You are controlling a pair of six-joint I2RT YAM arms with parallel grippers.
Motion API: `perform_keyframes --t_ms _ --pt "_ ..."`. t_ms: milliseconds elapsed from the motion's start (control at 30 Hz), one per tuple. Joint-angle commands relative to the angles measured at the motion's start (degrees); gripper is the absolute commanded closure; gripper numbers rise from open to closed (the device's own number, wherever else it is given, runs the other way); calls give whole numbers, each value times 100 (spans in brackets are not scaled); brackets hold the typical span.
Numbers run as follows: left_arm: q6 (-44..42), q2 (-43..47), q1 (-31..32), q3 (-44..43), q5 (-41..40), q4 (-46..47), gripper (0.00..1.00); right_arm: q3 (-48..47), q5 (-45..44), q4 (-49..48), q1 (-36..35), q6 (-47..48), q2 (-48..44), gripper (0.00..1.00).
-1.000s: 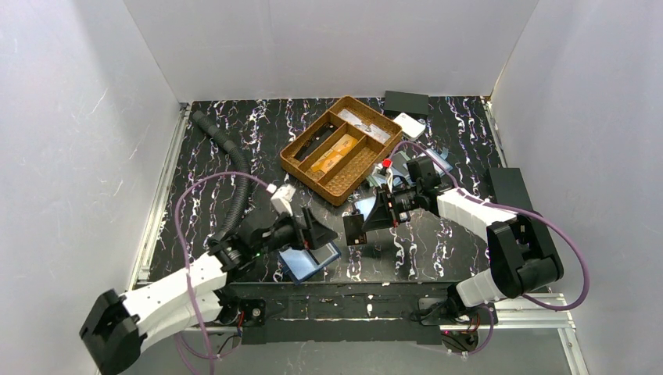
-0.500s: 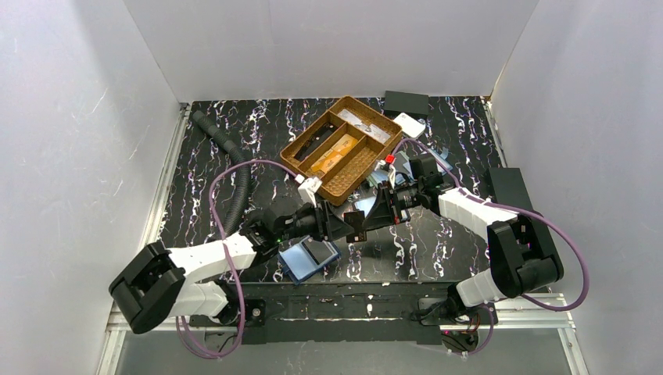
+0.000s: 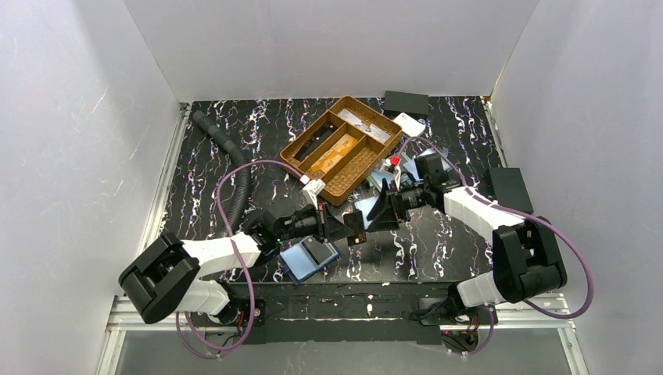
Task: Take the credit cards out of the card holder
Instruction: Place the credit card in the storage box.
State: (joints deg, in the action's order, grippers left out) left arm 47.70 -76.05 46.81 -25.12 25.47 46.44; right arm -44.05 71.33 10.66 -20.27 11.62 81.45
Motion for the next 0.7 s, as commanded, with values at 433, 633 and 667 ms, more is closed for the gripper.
perform_keyframes --t_ms 433,633,667 --pt "-4307 -28 -2506 -3951 475 -7074 100 -3028 -2775 5636 1049 4809 629 2" --pt "-5546 -1491 -2969 -6398 401 -8574 100 -4544 -3149 6615 1078 4760 1390 2" --pt "-5669 -1782 -2989 -6847 312 -8794 100 -4595 -3123 6559 1078 4598 1420 2"
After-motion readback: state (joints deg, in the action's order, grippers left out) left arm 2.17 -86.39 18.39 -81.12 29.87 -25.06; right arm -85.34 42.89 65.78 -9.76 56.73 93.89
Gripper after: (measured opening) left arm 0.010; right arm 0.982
